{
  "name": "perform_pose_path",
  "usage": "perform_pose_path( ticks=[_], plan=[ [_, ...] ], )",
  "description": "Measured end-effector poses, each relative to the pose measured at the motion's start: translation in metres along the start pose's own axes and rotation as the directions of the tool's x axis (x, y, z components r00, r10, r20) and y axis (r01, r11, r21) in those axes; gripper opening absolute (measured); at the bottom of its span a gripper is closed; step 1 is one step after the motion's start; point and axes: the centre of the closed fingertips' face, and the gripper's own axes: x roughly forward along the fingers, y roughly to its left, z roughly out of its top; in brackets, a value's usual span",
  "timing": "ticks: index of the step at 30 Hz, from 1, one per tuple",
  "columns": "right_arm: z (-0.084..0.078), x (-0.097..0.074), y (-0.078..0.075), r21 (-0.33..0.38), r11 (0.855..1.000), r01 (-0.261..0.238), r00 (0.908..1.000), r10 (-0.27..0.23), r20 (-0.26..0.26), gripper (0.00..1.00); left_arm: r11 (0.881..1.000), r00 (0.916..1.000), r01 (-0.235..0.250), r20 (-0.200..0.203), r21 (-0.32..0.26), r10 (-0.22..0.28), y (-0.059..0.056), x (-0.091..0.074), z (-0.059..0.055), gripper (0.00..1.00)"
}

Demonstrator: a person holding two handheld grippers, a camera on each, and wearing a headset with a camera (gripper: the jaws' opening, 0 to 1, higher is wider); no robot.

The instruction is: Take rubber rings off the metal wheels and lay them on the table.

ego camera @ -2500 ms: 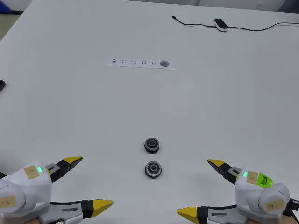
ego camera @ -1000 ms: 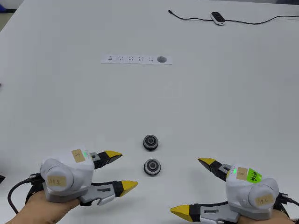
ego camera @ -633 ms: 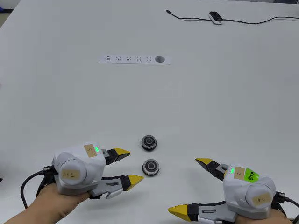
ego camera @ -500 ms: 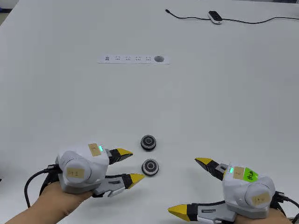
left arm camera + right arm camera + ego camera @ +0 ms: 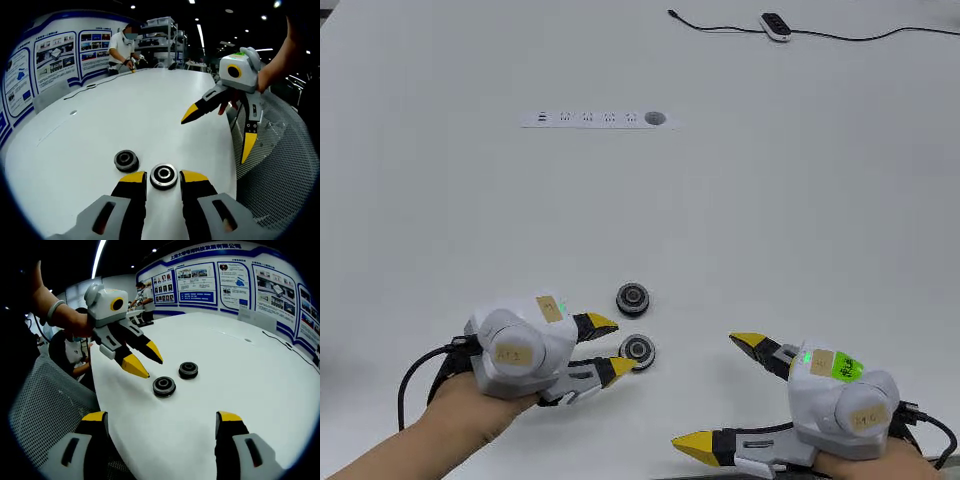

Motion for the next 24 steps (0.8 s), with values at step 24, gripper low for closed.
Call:
perform_pose_path(
  ticks=[24],
  plan=[
    [-0.006,0.002,0.000,0.033,0.999,-0.001,1.0000,0.001,-0.001,0.87,0.997,0.9964,0.030,-0.081,0.071,-0.024,-0.002,0.024,-0.009,0.18]
  ],
)
